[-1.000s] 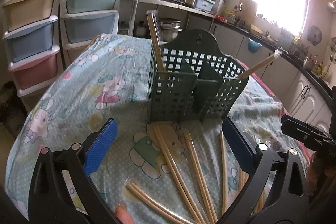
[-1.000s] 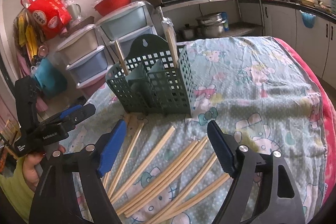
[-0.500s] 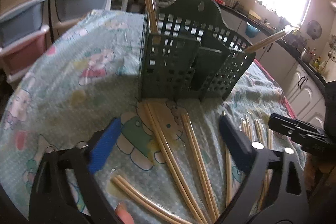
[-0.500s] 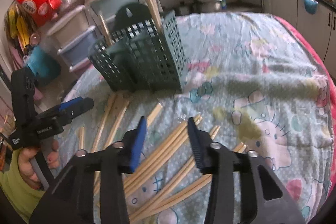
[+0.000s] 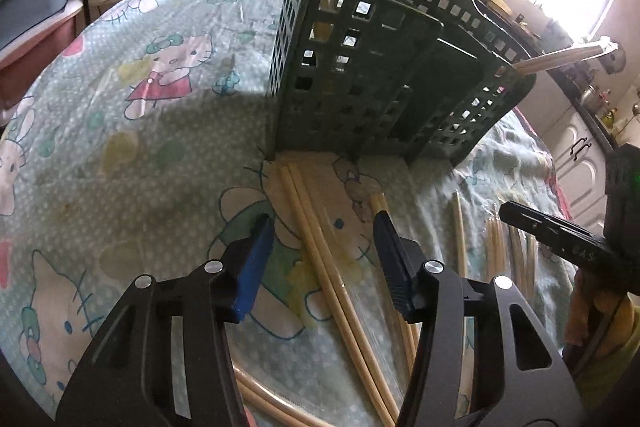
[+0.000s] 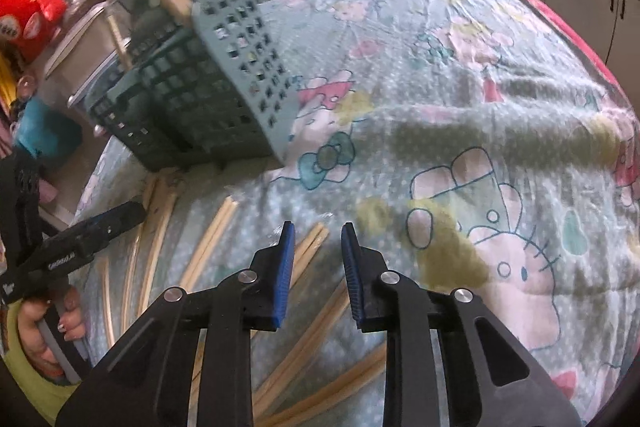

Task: Organize utensils
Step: 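Close the left gripper on a chopstick while the right gripper grasps another, then lift both held chopsticks upright and carry them above the green caddy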

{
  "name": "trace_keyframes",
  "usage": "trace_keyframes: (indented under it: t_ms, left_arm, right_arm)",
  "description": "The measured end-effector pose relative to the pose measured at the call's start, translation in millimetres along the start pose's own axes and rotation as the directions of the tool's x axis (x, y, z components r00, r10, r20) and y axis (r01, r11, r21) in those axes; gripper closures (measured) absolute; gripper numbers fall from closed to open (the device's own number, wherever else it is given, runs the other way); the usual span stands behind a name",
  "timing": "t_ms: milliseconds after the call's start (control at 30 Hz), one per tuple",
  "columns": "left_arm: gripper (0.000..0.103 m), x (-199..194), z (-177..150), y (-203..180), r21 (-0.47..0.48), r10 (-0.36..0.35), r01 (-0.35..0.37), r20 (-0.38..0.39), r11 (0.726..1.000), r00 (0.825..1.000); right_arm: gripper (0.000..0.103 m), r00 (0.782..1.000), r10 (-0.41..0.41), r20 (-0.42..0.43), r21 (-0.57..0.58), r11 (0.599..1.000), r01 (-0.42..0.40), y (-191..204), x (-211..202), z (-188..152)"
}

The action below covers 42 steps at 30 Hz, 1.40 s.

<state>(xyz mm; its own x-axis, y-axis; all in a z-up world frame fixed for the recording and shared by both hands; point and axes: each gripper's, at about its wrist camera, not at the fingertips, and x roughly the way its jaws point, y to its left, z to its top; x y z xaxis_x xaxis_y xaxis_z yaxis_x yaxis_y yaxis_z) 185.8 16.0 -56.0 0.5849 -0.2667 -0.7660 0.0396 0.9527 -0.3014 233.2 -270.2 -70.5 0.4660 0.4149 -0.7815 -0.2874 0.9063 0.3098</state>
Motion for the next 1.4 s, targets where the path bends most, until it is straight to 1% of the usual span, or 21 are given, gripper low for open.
trace_keyframes:
  t_ms: [200, 333, 467, 600, 633, 667, 700, 733, 767, 800, 867, 933, 1000, 1167, 1267, 1400]
  left_arm:
    - [0.058, 4.5, 10.2, 3.4, -0.024, 0.017, -0.017, -0.004, 1.000, 1.000]
    - [0.058, 10.5, 17.0, 9.6, -0.058, 0.019, -0.019, -0.010, 0.998, 1.000]
    - [0.058, 15.7, 20.7, 11.3, -0.069, 0.024, -0.025, -0.007, 0.997, 1.000]
    - [0.059, 21.4, 24.9, 9.7, -0.069, 0.042, -0.042, -0.001, 0.997, 0.999]
    - [0.063, 22.6, 26.1, 8.7, -0.067, 0.050, -0.049, 0.000, 0.997, 0.999]
    - [0.069, 23.9, 27.6, 7.9, -0.061, 0.062, -0.062, 0.001, 0.996, 0.998]
    - [0.074, 24.8, 28.7, 7.6, -0.058, 0.077, -0.077, 0.004, 0.995, 0.997]
    - [0.082, 25.7, 29.0, 7.8, -0.057, 0.087, -0.087, 0.004, 0.995, 0.996]
    - [0.084, 26.3, 29.7, 8.9, -0.056, 0.096, -0.096, 0.004, 0.994, 0.995]
    - [0.085, 26.1, 30.3, 10.6, -0.059, 0.091, -0.091, 0.003, 0.994, 0.996]
    - [0.092, 24.7, 30.9, 13.0, -0.061, 0.094, -0.094, 0.002, 0.994, 0.996]
    - [0.095, 22.0, 31.6, 17.7, -0.073, 0.079, -0.078, 0.003, 0.994, 0.997]
    - [0.098, 16.2, 32.2, 20.9, -0.088, 0.042, -0.041, 0.012, 0.995, 0.999]
    - [0.099, -13.6, 36.4, 13.2, -0.066, -0.006, 0.012, 0.096, 0.998, 0.995]
    - [0.099, -33.5, 41.4, 6.2, -0.059, -0.045, 0.054, 0.141, 0.997, 0.989]
    - [0.099, -63.4, 46.4, -5.1, -0.033, -0.083, 0.091, 0.211, 0.995, 0.974]
  right_arm:
    - [0.080, 0.999, 0.050, -0.013, 0.061, 0.997, -0.049, -12.1, 11.4, 8.3]
    - [0.093, 0.998, 0.055, -0.006, 0.061, 0.997, -0.055, -13.2, 12.0, 9.2]
    - [0.096, 0.996, 0.084, 0.024, 0.077, 0.993, -0.086, -16.5, 6.9, 8.3]
    - [0.096, 0.992, 0.111, 0.066, 0.090, 0.989, -0.117, -17.4, -3.1, 9.0]
    - [0.097, 0.990, 0.114, 0.079, 0.088, 0.989, -0.121, -16.8, -6.8, 9.2]
    - [0.097, 0.989, 0.116, 0.089, 0.084, 0.989, -0.124, -15.6, -10.6, 8.3]
    - [0.097, 0.988, 0.118, 0.095, 0.079, 0.989, -0.126, -13.7, -12.6, 7.8]
    - [0.097, 0.987, 0.122, 0.105, 0.070, 0.989, -0.130, -11.6, -16.4, 7.9]
    - [0.097, 0.986, 0.126, 0.113, 0.064, 0.989, -0.134, -10.5, -19.0, 8.3]
    - [0.097, 0.984, 0.129, 0.124, 0.055, 0.989, -0.136, -8.5, -22.5, 9.0]
    - [0.098, 0.982, 0.127, 0.141, 0.034, 0.991, -0.133, -3.2, -28.7, 8.7]
    - [0.098, 0.980, 0.126, 0.153, 0.015, 0.991, -0.130, 1.2, -33.9, 9.4]
    - [0.098, 0.977, 0.132, 0.167, -0.001, 0.991, -0.134, 6.5, -40.7, 10.4]
    - [0.098, 0.965, 0.157, 0.212, -0.043, 0.988, -0.151, 19.9, -61.7, 15.1]
    - [0.098, 0.955, 0.176, 0.241, -0.073, 0.984, -0.163, 29.1, -75.9, 17.2]
    - [0.099, 0.939, 0.207, 0.276, -0.112, 0.977, -0.183, 42.0, -94.0, 18.9]
